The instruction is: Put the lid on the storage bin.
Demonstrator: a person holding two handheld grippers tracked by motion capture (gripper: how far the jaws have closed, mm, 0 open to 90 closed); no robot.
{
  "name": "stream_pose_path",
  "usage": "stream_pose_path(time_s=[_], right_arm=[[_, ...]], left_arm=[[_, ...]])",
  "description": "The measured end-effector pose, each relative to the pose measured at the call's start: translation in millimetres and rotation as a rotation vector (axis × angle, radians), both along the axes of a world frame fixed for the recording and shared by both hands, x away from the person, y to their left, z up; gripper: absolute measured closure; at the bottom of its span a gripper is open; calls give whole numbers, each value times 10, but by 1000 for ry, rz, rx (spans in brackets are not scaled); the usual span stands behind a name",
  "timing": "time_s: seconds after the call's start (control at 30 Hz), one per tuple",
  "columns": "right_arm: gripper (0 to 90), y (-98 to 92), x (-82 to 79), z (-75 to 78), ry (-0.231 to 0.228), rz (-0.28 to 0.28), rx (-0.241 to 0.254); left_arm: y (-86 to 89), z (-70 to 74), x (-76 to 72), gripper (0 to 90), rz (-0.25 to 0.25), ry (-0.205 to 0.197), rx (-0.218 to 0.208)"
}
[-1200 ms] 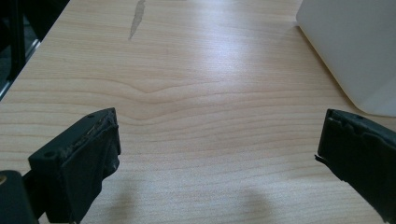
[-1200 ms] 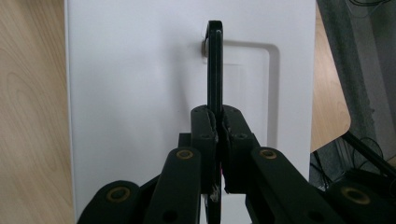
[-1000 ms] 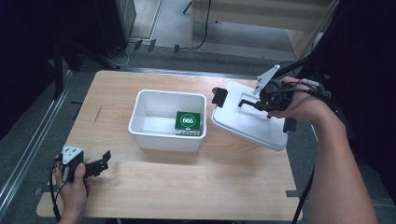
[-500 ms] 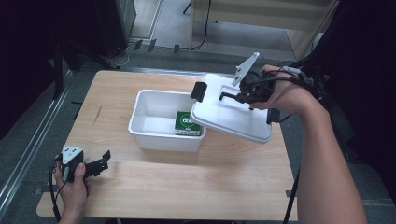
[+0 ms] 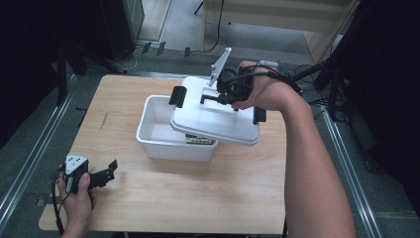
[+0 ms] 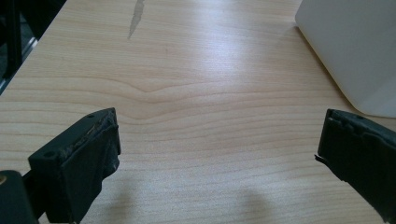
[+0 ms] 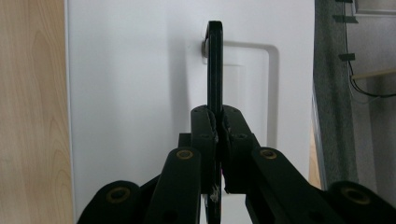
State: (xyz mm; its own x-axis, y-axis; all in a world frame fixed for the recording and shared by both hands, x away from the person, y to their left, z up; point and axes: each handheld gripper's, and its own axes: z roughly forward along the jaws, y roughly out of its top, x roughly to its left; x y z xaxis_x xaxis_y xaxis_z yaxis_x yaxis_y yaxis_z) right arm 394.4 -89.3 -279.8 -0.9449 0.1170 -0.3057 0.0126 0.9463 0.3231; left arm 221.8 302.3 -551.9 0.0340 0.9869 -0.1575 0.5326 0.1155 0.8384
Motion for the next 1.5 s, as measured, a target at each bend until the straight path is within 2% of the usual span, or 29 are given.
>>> stream_pose_path(time_s=[0.27,0.87,1.1,1.37,1.5], right_arm=[[860,365,36,-52,16,34,-19],[860,930,143,-252,53,82,-30],[860,1054,164,-336,59,90,-44],[859,1105,179,-394,80,72,-65],[860,1138,174,-424,79,84,-64]], left_arm=[[4,0,-2,0,-3,0,-6],[4,0,-2,0,-3,3,-3],[9,2,-6,0,-5,3,-6],[6,2,-4,0,-5,4,-7],[5,2,-4,0,-6,4,-7]])
